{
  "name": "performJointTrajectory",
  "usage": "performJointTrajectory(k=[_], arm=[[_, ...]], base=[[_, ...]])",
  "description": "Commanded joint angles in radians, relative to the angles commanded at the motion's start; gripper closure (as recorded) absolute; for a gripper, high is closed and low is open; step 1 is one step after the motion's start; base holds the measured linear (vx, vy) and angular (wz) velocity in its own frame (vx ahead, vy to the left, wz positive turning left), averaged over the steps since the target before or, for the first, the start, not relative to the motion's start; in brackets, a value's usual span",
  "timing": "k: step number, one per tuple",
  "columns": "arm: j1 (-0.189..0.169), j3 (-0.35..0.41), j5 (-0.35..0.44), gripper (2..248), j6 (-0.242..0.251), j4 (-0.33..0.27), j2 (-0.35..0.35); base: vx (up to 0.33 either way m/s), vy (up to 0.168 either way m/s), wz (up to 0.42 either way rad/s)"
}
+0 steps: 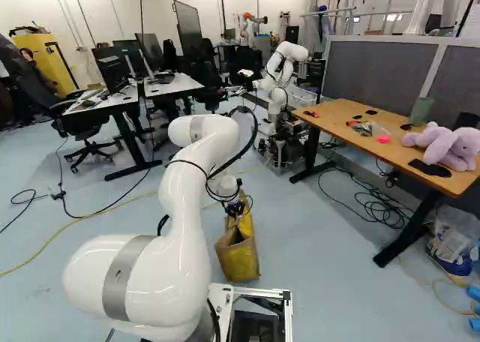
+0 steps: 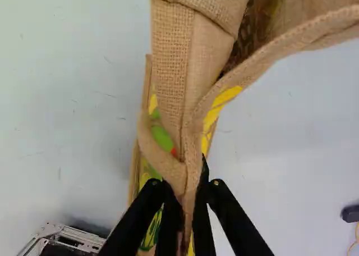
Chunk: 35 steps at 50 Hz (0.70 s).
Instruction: Pick up the bag on the ground and place it on the table
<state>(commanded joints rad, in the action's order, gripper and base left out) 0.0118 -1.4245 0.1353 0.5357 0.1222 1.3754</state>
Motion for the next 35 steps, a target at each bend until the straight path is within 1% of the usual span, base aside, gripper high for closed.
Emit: performJointTrajectory(k=[10, 14, 21, 35], arm=[[0.0, 0.033, 0.0, 225, 0.0, 0.0, -0.037], [0.0, 0.045, 0.0, 225, -0.017, 0.0, -0.052], [0.0, 0.068, 0.0, 225, -0.078, 0.0, -0.078], [0.0, 0.111, 0.0, 225, -0.221, 0.0, -0.13]], base=[[0.0, 0.0, 0.0], [0.0, 0.0, 0.0], [0.0, 0.0, 0.0], [0.0, 0.0, 0.0]])
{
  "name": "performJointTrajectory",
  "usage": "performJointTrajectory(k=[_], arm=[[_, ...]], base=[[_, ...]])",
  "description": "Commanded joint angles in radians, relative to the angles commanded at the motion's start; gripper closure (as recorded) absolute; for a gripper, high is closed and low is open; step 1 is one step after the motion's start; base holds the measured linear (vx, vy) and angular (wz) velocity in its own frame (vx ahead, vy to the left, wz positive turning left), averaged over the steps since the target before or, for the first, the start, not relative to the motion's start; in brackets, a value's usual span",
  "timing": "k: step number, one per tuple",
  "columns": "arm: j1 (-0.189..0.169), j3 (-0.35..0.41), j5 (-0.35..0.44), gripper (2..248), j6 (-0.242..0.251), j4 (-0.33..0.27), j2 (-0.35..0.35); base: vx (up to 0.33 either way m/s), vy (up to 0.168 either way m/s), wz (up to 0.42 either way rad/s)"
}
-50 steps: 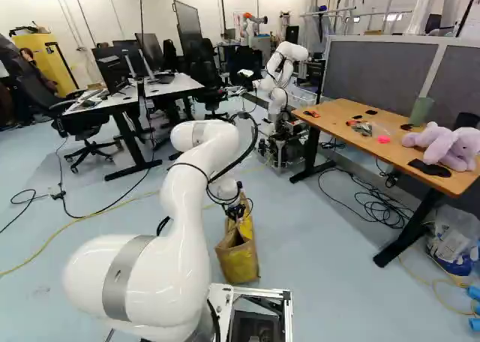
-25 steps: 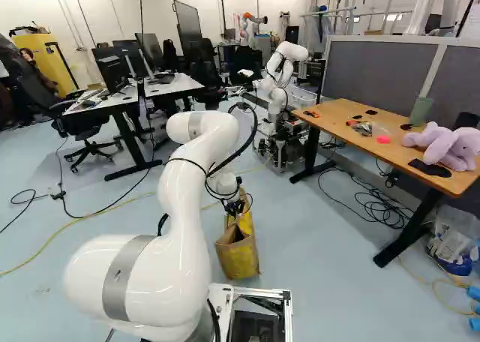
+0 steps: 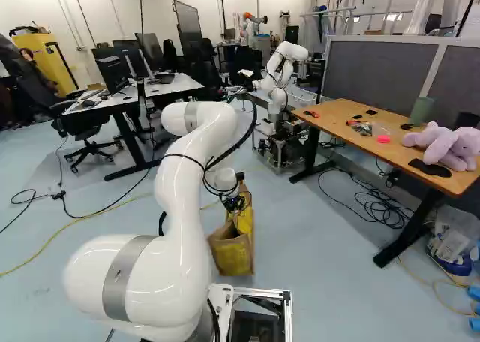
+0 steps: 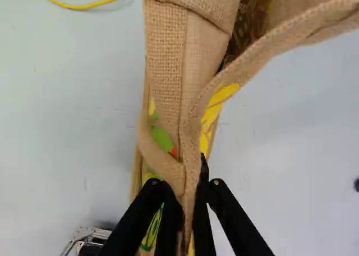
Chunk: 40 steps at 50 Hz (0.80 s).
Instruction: Pick up the bag on the ground and place it on the table
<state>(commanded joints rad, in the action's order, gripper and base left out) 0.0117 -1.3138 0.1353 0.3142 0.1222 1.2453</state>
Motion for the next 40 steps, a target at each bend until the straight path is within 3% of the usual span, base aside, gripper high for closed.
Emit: performJointTrajectory(k=[10, 40], arm=[[0.0, 0.03, 0.0, 225, -0.056, 0.0, -0.037], [0.0, 0.115, 0.0, 225, -0.062, 0.0, -0.148]], base=[[0.0, 0.0, 0.0], [0.0, 0.0, 0.0]])
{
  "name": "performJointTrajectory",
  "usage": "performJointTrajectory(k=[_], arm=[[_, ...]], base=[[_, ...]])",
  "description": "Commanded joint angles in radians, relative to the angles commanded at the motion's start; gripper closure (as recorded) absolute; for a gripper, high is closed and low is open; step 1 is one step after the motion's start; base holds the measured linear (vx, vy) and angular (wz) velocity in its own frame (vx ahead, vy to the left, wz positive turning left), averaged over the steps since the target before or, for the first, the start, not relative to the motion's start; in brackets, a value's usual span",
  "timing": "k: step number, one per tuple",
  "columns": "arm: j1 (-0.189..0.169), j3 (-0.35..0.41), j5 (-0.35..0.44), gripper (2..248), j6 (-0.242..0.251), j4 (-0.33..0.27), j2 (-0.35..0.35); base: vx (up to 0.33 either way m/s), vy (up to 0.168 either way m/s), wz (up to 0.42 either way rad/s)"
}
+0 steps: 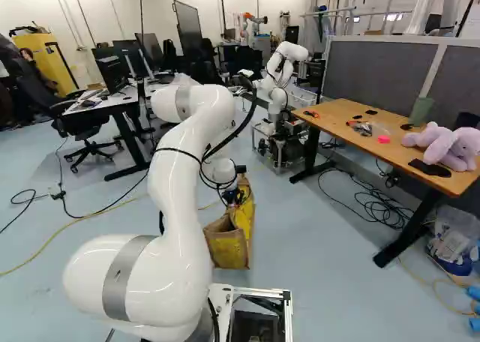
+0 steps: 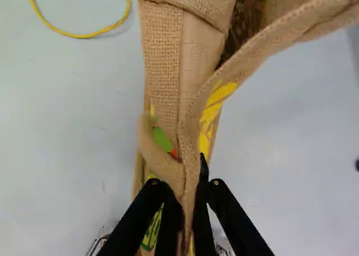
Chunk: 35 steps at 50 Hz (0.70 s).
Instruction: Pick up the bag on the ground and place it on the table
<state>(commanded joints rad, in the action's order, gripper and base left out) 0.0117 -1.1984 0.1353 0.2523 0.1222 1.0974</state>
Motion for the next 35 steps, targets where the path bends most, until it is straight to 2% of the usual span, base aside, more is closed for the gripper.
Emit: performJointTrajectory(k=[35], arm=[[0.0, 0.092, 0.0, 225, 0.0, 0.0, -0.13]], base=[[0.0, 0.0, 0.0]])
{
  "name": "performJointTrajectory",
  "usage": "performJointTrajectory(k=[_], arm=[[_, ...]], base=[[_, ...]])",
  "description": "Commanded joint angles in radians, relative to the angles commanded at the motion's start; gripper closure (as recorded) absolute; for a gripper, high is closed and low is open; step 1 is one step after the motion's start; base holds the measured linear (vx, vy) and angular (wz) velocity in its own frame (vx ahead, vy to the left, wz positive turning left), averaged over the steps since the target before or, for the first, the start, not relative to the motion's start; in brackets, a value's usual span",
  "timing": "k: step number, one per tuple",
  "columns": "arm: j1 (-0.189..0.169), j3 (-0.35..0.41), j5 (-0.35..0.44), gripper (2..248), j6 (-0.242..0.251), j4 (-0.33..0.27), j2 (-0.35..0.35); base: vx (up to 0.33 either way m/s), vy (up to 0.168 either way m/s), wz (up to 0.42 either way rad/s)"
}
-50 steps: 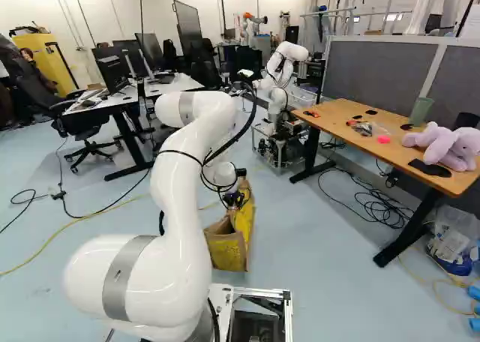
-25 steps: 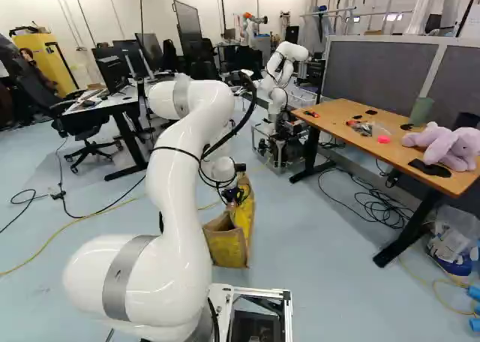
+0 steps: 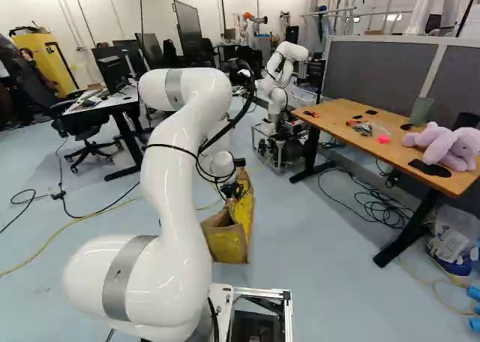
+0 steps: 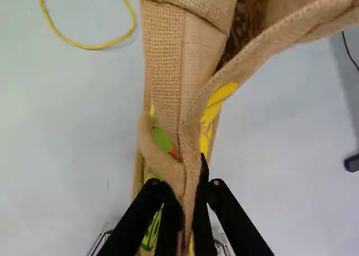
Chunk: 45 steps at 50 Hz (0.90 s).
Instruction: Pick up the bag on the ground and place it on the table
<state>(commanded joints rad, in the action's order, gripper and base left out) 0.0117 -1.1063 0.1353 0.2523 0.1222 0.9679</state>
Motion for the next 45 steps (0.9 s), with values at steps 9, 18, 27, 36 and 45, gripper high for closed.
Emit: performJointTrajectory(k=[9, 18, 27, 36, 45], arm=[[0.0, 0.022, 0.0, 225, 0.0, 0.0, -0.033], [0.0, 0.044, 0.0, 225, 0.0, 0.0, -0.067], [0.0, 0.065, 0.0, 225, 0.0, 0.0, -0.1], [0.0, 0.086, 0.0, 225, 0.0, 0.0, -0.133], [0.0, 0.107, 0.0, 225, 0.0, 0.0, -0.167]], base=[[0.0, 0.0, 0.0], [0.0, 0.0, 0.0], [0.0, 0.0, 0.0], [0.0, 0.0, 0.0], [0.0, 0.0, 0.0]])
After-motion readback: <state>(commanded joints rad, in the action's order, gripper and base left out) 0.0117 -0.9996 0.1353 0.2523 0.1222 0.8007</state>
